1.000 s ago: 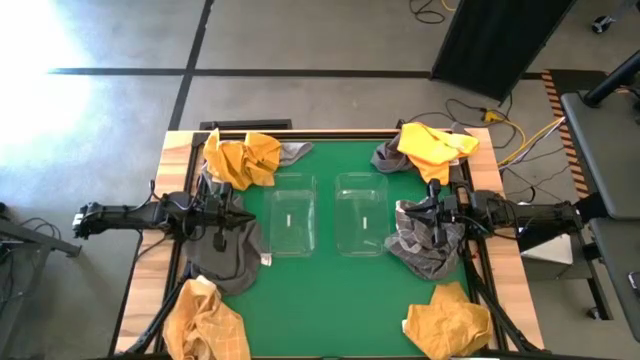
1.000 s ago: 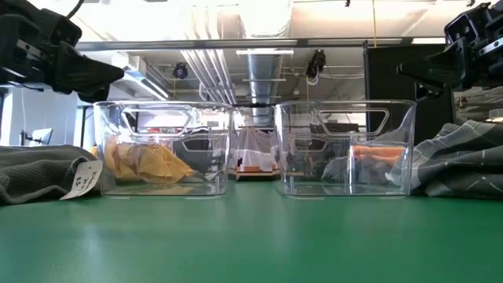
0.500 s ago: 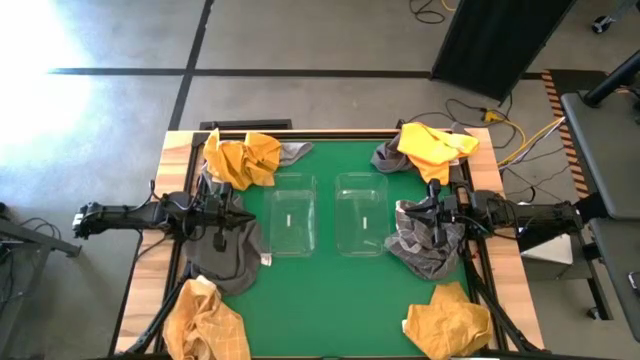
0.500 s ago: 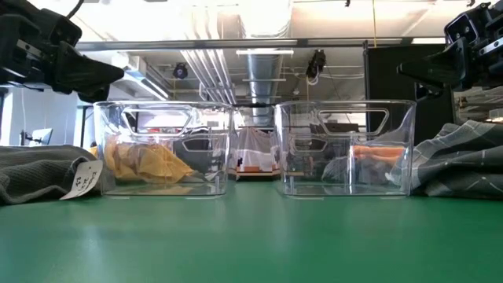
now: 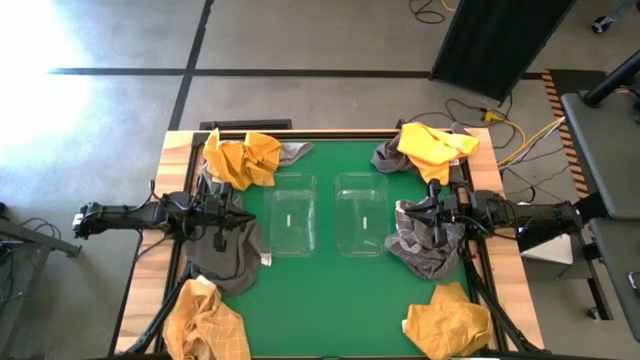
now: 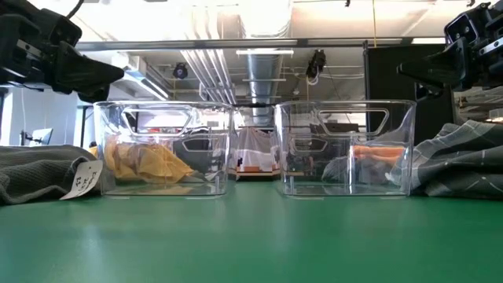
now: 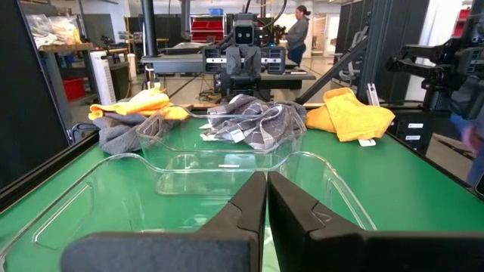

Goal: Sort towels by color in basket

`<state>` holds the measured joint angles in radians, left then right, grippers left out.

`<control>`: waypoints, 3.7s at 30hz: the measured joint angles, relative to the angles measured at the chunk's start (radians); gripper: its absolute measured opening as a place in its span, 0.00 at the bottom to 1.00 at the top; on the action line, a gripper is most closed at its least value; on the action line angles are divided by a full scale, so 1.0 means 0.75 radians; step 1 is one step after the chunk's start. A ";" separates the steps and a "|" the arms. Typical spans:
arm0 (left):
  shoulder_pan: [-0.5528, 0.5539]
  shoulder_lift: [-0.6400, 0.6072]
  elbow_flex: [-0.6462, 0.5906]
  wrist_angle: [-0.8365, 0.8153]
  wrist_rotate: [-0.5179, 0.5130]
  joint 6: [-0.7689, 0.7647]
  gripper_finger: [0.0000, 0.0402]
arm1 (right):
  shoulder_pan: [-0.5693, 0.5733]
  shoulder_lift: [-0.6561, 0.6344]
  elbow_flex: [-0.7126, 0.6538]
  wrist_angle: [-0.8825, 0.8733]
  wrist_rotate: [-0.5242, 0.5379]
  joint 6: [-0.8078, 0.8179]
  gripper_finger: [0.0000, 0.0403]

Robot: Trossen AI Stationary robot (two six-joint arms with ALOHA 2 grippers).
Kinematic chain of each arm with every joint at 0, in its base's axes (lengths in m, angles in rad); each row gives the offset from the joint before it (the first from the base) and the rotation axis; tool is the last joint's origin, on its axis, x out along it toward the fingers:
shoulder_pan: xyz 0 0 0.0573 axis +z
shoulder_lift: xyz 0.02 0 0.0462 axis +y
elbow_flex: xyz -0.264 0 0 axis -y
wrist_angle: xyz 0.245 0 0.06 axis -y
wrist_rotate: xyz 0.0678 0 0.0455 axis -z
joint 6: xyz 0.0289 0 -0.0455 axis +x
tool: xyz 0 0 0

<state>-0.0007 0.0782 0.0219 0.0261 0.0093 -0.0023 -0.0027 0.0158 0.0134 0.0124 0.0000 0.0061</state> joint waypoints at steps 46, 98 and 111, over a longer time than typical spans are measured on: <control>-0.001 0.341 0.681 -0.768 -0.121 -1.134 0.00 | 0.000 0.000 0.000 0.000 0.000 0.212 0.07; -0.037 1.599 0.815 -1.524 0.114 -1.209 0.02 | 0.000 0.000 0.000 0.000 0.000 0.212 0.07; -0.059 1.341 1.554 -1.928 0.033 -1.106 0.01 | 0.000 0.000 0.000 0.000 0.000 0.212 0.07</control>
<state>-0.0452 1.0839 1.1877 -1.4201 0.0341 -0.8319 -0.0029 0.0158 0.0135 0.0124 -0.0002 0.1650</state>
